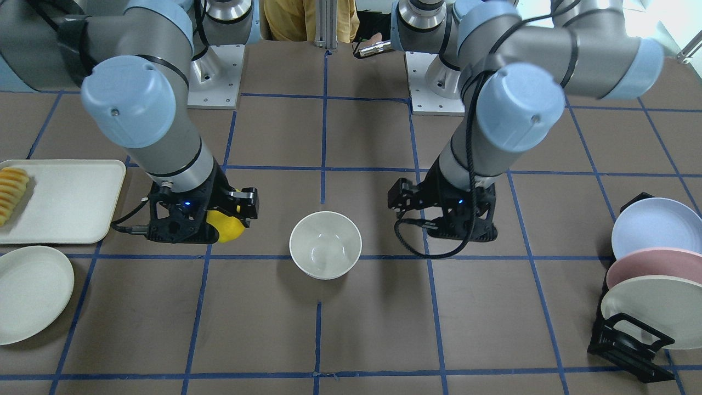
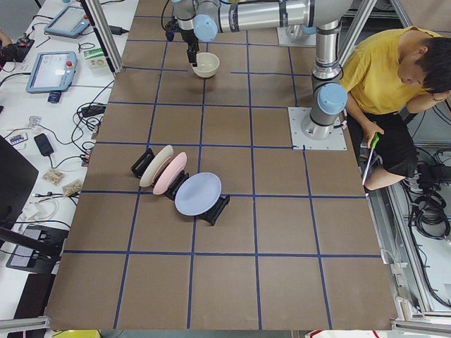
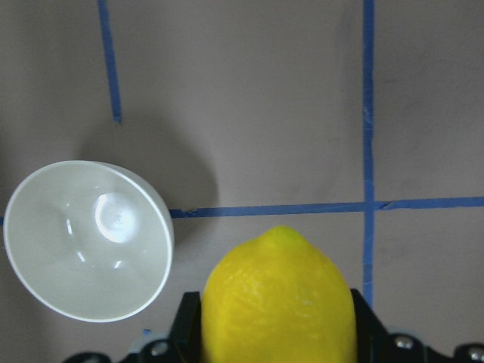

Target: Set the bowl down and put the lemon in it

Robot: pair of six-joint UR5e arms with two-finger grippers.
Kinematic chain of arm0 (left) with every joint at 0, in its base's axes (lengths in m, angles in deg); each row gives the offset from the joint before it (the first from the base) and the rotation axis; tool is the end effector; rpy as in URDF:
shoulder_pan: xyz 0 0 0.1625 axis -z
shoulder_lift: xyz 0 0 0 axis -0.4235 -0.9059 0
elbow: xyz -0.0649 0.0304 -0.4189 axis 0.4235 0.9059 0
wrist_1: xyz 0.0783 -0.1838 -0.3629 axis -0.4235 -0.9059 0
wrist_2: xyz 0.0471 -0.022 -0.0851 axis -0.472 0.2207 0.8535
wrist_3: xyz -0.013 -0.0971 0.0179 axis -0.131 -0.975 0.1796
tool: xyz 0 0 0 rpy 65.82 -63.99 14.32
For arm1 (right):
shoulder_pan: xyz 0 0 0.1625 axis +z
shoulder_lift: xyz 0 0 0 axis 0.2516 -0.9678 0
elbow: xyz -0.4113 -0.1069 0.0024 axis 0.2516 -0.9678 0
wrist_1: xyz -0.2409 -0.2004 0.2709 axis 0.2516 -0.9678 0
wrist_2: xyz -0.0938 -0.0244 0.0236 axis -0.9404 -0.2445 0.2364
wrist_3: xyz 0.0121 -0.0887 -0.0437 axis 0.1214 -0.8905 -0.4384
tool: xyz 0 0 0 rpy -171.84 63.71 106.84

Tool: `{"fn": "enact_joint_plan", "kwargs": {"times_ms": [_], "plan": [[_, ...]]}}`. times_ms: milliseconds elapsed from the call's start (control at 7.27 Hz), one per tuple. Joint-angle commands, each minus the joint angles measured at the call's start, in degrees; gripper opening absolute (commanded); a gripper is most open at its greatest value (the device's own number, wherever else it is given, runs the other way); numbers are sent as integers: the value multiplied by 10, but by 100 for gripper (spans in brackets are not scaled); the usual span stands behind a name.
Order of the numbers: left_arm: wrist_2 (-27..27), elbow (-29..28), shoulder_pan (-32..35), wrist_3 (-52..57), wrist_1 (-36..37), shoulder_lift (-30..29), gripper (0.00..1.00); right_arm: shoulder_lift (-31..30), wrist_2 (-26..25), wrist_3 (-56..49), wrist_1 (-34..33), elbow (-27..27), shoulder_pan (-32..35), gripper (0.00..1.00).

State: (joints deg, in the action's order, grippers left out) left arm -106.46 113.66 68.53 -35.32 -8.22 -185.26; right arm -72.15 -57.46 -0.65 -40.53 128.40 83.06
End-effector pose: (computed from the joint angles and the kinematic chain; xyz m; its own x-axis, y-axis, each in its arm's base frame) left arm -0.1763 -0.5788 0.4190 -0.9953 0.0711 0.0658 0.0774 0.9921 0.0990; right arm 0.2226 -0.5825 0.3799 -0.9943 0.0556 -0.0913 0.0509 0.9973 0.0533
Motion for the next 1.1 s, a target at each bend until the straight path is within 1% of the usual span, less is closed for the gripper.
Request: {"fn": "enact_joint_plan", "kwargs": {"times_ms": [0,138,275,412,550,688,962], "plan": [[-19,-13,-21,45,-92,77,100,37,18,74,-37,0,62,0],[-20,6,-29,61,-91,105,100,57,18,106,-60,2,83,0],[-19,30,-46,65,-87,118,100,74,19,108,-71,2,98,0],[-12,40,-62,66,-79,123,100,89,19,123,-88,3,120,0],[-23,44,-61,78,-64,129,100,113,18,130,-117,6,129,0],[-28,42,-57,67,-62,134,100,127,18,126,-135,8,130,0],[-33,42,-56,71,-34,134,100,141,14,122,-153,9,130,0]]}}
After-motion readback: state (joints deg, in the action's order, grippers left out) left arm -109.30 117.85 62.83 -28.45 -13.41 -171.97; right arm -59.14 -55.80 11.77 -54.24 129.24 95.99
